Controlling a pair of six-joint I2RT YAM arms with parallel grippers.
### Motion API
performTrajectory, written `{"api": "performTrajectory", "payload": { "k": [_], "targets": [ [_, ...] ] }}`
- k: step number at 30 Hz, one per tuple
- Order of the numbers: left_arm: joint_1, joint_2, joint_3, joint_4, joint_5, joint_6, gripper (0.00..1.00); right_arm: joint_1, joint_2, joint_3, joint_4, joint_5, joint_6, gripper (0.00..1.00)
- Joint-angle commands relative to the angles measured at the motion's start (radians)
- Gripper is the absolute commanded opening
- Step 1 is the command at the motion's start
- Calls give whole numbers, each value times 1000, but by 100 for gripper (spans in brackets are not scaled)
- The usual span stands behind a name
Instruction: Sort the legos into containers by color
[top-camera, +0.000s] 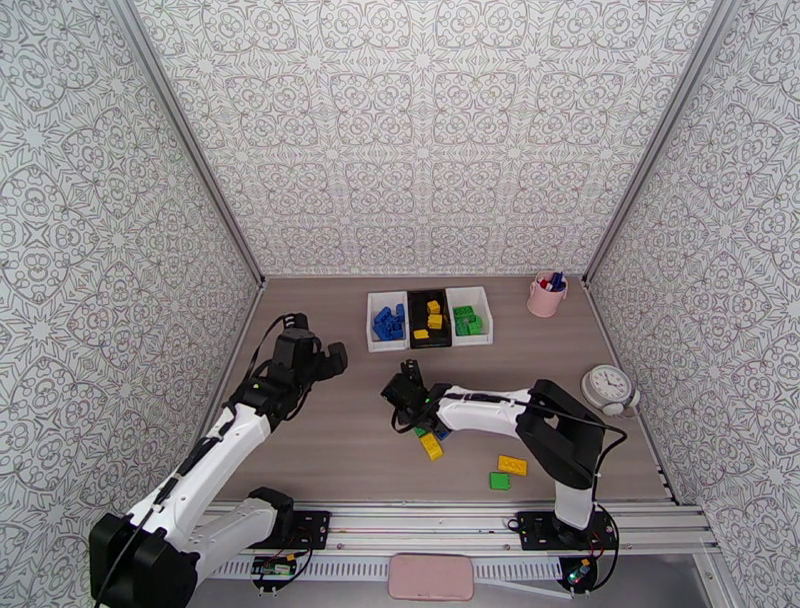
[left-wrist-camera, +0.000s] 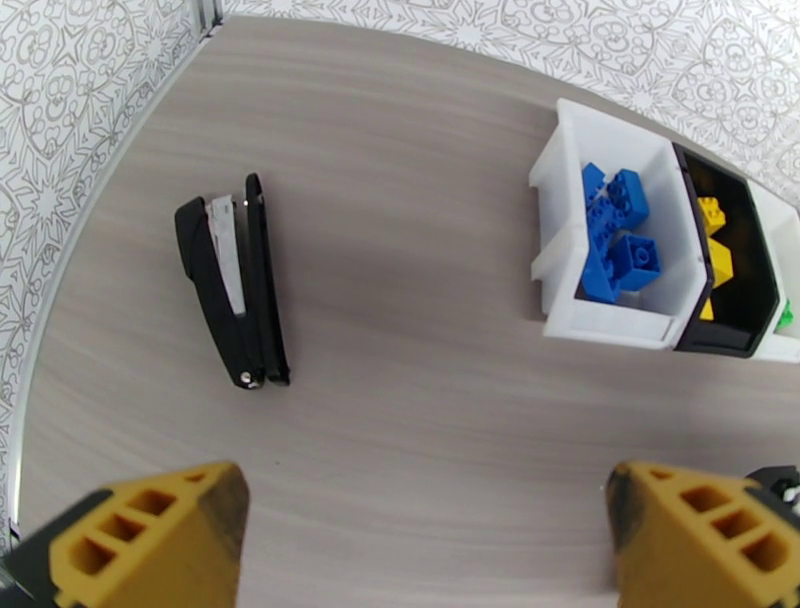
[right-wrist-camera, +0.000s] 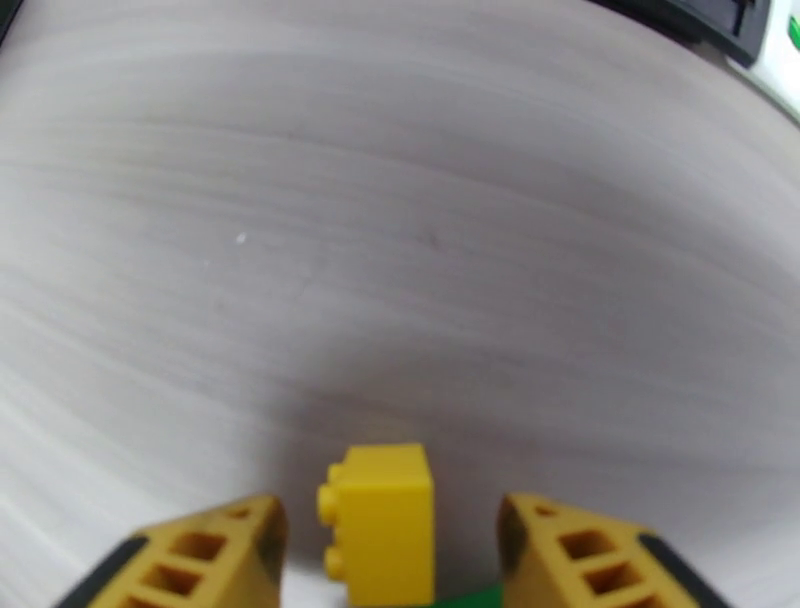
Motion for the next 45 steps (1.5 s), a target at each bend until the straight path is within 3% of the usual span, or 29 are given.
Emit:
{"api": "performTrajectory", "payload": {
  "k": [1,3,11,18,25,30,35,45],
  "targets": [
    [6,4,-11,1,24,-6,99,7,21,32,-24,1,10,43],
    [6,5,-11,2,29,-6,99,7,23,35,-25,1,9,35],
    [3,0,-11,2,36,-7,99,7,10,46,-32,6,-3,19],
    [-40,-28,-31,44,30,40,100,4,-90,33,-5,53,-52,19],
    [-177,-68,-116,183,63,194,100,-45,-220,-2,85,121,-114,19],
    [-276,-93,-183,290,192,348,100,-149,-252,9,163,79,-172,17],
    [-349,-111,-258,405,249,404,100,-273,-199,78,215,6,-226,17],
    [-430,-153,-365,593,292,456,100,-438,107,370,206,-119,-366,17]
  ]
}}
